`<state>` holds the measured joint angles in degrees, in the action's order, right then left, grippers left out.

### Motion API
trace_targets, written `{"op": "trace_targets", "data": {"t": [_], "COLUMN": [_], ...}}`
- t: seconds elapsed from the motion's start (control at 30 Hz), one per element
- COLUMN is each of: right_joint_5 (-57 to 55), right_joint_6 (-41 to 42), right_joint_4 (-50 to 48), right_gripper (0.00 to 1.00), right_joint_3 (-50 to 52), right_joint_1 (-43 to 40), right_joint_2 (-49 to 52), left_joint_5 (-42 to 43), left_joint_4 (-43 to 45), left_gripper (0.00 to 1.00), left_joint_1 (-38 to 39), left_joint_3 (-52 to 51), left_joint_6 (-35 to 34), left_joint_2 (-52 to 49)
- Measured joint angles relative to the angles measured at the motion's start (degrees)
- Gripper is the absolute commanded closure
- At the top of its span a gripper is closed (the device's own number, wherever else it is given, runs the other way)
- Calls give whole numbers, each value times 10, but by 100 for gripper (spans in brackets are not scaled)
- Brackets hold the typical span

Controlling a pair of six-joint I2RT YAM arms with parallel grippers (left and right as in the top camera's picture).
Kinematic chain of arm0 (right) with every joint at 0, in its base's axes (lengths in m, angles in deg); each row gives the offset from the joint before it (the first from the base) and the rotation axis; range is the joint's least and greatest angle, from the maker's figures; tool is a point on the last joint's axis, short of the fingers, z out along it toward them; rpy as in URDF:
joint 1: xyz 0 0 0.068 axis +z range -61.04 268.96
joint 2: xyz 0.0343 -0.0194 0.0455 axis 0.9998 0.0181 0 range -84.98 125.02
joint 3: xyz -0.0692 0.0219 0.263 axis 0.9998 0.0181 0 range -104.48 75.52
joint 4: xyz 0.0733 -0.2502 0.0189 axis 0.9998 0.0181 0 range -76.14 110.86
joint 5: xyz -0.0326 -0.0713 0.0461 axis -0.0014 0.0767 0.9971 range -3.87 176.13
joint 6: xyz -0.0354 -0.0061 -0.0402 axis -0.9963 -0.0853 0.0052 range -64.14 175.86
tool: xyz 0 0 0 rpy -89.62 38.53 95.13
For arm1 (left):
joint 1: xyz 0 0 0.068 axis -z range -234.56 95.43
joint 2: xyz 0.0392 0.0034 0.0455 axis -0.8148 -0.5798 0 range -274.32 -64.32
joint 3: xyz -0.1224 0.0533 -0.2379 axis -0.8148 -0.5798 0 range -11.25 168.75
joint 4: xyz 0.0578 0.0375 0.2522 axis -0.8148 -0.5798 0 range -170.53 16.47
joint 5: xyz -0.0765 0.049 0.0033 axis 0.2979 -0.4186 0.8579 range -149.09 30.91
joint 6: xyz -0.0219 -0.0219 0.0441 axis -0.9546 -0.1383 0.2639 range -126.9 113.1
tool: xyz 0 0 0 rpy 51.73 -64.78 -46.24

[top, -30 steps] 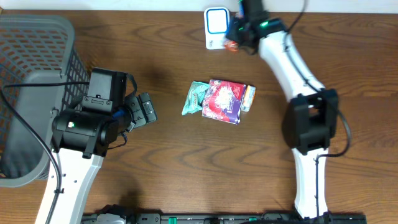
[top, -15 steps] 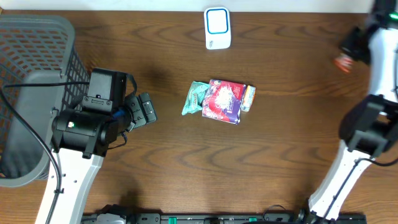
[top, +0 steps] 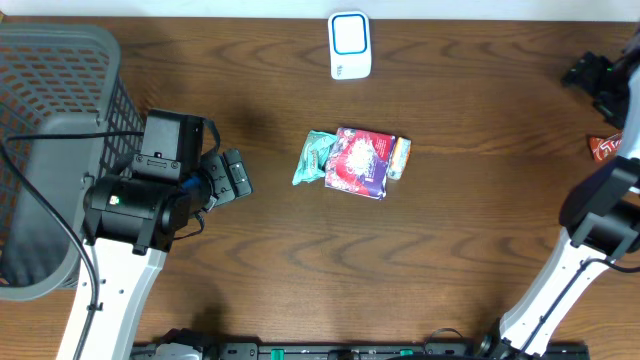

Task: Scan the item barcode
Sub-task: 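Carry the red-orange packet to the far right and release it, then grasp the orange-white packet from the pile with the right gripper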

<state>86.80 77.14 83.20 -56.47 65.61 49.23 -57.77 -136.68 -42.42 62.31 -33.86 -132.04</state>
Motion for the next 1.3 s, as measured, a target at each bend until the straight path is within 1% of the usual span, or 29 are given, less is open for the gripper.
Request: {"op": "trace_targets", "data": {"t": [0.27, 0.37, 0.5, 0.63, 0.67, 0.77, 0.8, 0.87, 1.03, 1.1, 1.17, 1.2, 1.3], "right_joint_5": [-6, 2, 32, 56, 59, 60, 60, 60, 61, 61, 62, 62, 60], "right_joint_6": [-7, -21, -57, -102, -113, -129, -130, -136, -129, -127, -126, -124, -123], "right_joint_4": [19, 53, 102, 159, 171, 196, 199, 204, 210, 197, 182, 171, 142], "right_gripper": [1, 1, 7, 7, 11, 16, 20, 25, 27, 31, 38, 39, 38], "right_joint_3": [0, 0, 0, 0, 0, 2, 4, 10, 42, 67, 90, 102, 141], "right_joint_1": [93, 137, 198, 262, 281, 319, 327, 342, 364, 371, 377, 381, 392], "right_joint_2": [-1, -1, -1, -1, -1, -1, -1, -1, -1, -2, -2, -2, -2], "left_joint_5": [0, 0, 0, 0, 0, 0, 0, 0, 0, 0, 0, 0, 0], "left_joint_4": [0, 0, 0, 0, 0, 0, 0, 0, 0, 0, 0, 0, 0], "left_gripper": [2, 2, 2, 2, 2, 2, 2, 2, 2, 2, 2, 2, 2], "left_joint_1": [0, 0, 0, 0, 0, 0, 0, 0, 0, 0, 0, 0, 0], "left_joint_3": [0, 0, 0, 0, 0, 0, 0, 0, 0, 0, 0, 0, 0], "left_joint_6": [0, 0, 0, 0, 0, 0, 0, 0, 0, 0, 0, 0, 0], "left_joint_2": [0, 0, 0, 0, 0, 0, 0, 0, 0, 0, 0, 0, 0]}}
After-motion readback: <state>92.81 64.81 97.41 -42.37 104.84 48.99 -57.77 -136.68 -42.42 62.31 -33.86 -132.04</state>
